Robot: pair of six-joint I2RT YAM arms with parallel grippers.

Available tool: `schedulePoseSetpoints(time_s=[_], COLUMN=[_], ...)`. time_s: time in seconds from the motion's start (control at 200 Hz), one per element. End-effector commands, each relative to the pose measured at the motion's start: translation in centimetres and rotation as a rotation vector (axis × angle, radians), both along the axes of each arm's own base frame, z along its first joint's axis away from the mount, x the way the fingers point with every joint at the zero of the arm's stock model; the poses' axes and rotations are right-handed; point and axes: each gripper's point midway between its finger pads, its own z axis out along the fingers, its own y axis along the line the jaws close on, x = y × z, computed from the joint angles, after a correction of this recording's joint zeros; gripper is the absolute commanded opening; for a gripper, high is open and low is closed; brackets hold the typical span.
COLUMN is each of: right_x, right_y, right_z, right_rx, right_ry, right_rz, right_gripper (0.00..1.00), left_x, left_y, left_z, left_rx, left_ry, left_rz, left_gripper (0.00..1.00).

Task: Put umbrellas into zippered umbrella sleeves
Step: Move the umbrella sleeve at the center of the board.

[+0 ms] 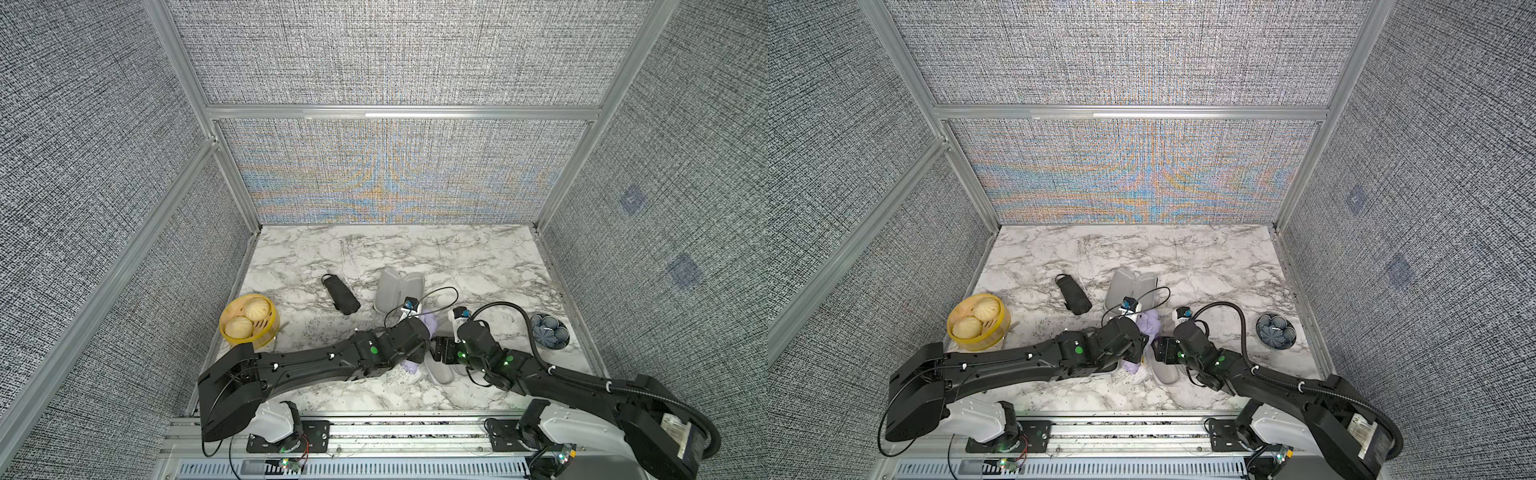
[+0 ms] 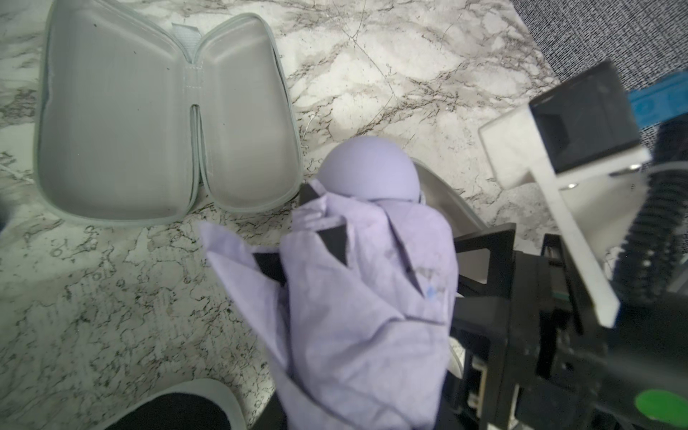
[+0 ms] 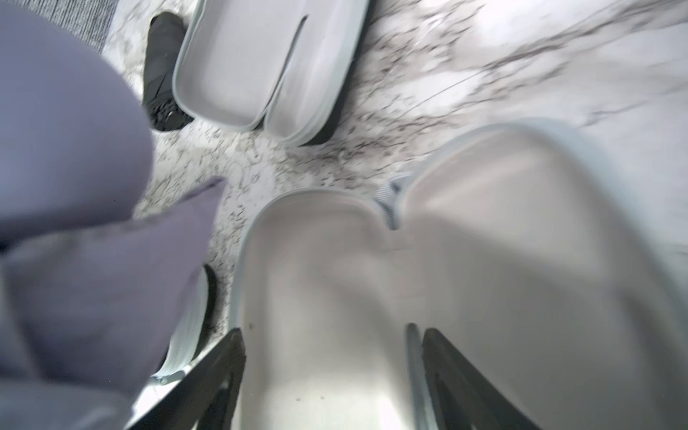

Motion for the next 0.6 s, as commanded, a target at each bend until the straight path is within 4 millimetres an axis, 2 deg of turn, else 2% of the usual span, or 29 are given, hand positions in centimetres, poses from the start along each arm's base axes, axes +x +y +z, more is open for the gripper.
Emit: schedulePoseSetpoints(time_s=[0.0, 0.14, 0.315, 0.385, 0.5, 0.591], right_x=[0.1, 0.3, 2.1, 2.8, 3.3, 3.7], right_y=[-2.2, -4.7, -7.8, -8.4, -9.5, -11.9], right_z=[0.2, 1.4, 2.3, 2.2, 1.5, 0.8], right_rx=[-0.057, -0.083, -0.072, -0.066, -0.073, -0.101], right_ry=[-0.033, -0.048, -0.063, -0.051, -0.023, -0.006], right_rz=[-0.049, -0.088, -0.147, -0.154, -0.174, -0.273], right_gripper=[0.78, 0.78, 0.78, 0.78, 0.77, 0.78], left_x=[0.2, -0.1, 0.6, 1.0, 1.9, 1.9], left_y=[-1.9, -3.7, -5.3, -6.0, -7.5, -7.9], left_z=[1.7, 0.9, -1.4, -1.8, -0.5, -1.6], left_rx=[-0.092, -0.161, -0.140, -0.152, -0.190, -0.168], left_ry=[-0.028, 0.006, 0.027, 0.029, -0.009, 0.013], left_rz=[-0.036, -0.055, -0.019, -0.004, 0.002, 0.008], left_gripper=[0.35, 0.35, 0.35, 0.35, 0.35, 0.34])
